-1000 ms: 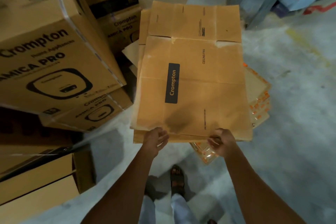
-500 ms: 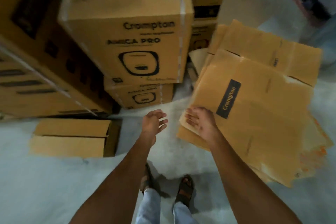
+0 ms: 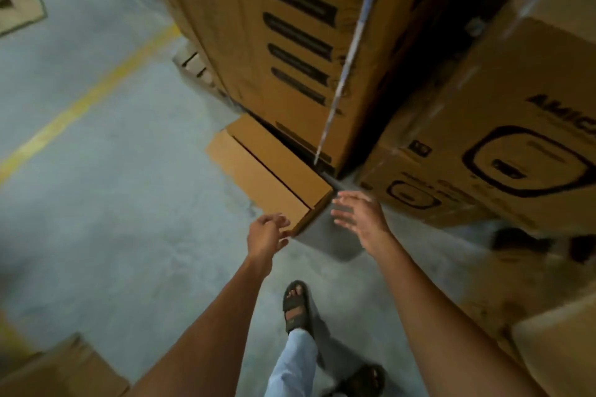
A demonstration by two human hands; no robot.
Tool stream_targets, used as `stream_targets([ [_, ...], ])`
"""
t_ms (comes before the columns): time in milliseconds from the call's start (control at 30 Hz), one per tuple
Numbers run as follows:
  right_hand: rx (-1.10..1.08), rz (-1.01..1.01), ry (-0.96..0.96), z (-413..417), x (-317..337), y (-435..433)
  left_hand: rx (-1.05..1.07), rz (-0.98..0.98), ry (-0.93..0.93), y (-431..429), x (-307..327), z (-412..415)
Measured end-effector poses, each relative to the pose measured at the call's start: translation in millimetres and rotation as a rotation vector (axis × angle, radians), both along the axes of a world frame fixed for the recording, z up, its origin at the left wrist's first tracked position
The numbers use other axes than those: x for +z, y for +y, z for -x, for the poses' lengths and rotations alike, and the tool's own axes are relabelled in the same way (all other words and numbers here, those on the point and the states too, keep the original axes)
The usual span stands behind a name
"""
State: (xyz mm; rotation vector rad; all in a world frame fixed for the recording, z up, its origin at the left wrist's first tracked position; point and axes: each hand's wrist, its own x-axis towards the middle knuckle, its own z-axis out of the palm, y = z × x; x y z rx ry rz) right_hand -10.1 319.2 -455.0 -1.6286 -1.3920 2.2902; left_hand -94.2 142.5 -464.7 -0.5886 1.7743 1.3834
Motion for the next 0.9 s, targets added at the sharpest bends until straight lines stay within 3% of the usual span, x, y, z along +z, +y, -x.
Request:
stream_targets([
  [200, 0.089, 0.002, -0.119, 54, -97, -3, -0.024, 0.034, -0.083, -20, -94, 37],
  [367, 0.176, -0.05, -0.209, 91, -217, 23, 0.006, 0.027, -0.157, -12, -214, 52],
  [667, 0.568, -0.448, -0.389, 156, -436, 83, 0.11, -0.022, -0.298, 15, -425, 62],
  [767, 0.612, -0.5, -0.403, 153, -475, 87, 0.098, -0.093, -0.27, 18, -457, 64],
  [900, 0.698, -0.605, -0.402, 152, -465, 80, 0.192, -0.083, -0.212, 6, -443, 62],
])
